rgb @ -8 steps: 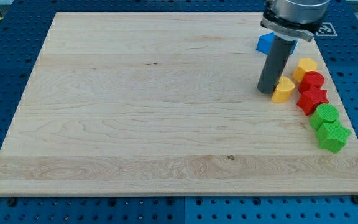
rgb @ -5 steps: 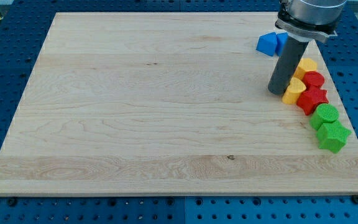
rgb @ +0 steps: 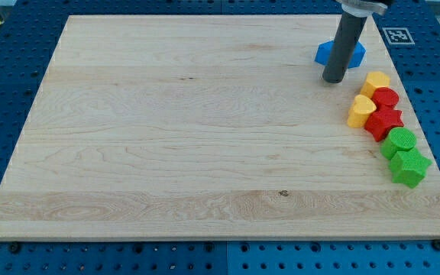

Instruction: Nudge yellow hexagon along with group of blocks down a bit

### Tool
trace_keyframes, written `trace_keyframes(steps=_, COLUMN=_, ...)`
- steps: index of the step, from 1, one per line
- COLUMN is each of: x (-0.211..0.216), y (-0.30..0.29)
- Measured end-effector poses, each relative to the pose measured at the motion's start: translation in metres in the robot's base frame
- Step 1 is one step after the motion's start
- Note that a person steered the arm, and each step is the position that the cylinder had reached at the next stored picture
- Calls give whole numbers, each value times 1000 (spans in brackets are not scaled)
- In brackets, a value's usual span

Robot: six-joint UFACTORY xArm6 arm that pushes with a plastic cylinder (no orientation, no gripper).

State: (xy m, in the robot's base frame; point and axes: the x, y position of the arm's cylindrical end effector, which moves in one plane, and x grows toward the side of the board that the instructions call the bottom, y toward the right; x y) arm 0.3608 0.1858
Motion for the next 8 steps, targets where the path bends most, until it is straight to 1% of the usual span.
trace_keyframes(steps=2, x=-8, y=26)
trace_keyframes(steps=4, x=-10, y=70)
trace_keyframes(steps=6, x=16, y=71)
trace_keyframes(steps=8, x=17, y=70)
